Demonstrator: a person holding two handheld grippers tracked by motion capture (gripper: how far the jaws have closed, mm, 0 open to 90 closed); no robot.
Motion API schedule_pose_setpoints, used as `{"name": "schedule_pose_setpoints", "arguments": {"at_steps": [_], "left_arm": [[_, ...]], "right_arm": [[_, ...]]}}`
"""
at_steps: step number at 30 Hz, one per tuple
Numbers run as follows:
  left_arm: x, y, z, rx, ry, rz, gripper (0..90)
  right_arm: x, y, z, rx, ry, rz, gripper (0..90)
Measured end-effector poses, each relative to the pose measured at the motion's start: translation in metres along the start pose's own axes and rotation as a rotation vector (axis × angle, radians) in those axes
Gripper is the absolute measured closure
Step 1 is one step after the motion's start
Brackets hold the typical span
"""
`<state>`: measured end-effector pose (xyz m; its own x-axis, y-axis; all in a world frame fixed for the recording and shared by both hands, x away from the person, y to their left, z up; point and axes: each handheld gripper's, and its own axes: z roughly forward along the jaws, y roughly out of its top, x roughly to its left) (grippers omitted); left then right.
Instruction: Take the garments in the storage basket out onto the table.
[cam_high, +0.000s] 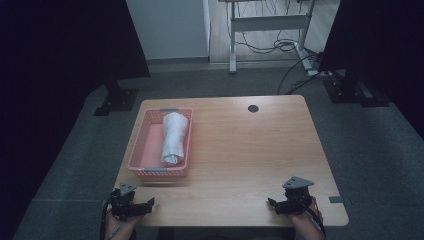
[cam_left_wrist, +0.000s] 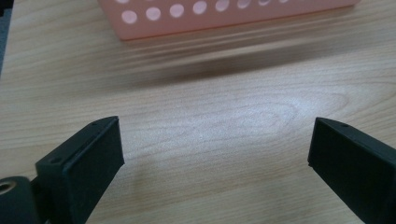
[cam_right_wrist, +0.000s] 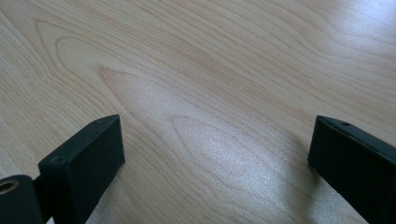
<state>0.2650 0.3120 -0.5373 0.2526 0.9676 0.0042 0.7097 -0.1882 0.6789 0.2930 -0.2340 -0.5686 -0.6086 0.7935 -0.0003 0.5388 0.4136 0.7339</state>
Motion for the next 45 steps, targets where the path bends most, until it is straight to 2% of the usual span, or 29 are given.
{"name": "schedule_pose_setpoints", "arguments": {"at_steps": [7, 13, 23, 45], "left_arm": [[-0.001, 0.004, -0.005, -0.011, 0.001, -0.002, 3.5], [-0.005, 0.012, -0.011, -0.03, 0.009, 0.004, 3.2], [-0.012, 0.026, -0.013, -0.031, 0.019, 0.02, 2.6], [-0.024, 0.048, -0.017, -0.069, -0.005, 0.019, 2.4]], "right_arm": [[0.0, 0.0, 0.0, 0.0, 0.0, 0.0, 3.3], [0.0, 0.0, 0.0, 0.001, 0.0, 0.0, 3.3], [0.0, 0.0, 0.0, 0.0, 0.0, 0.0, 3.3], [0.0, 0.0, 0.0, 0.0, 0.0, 0.0, 3.3]]}}
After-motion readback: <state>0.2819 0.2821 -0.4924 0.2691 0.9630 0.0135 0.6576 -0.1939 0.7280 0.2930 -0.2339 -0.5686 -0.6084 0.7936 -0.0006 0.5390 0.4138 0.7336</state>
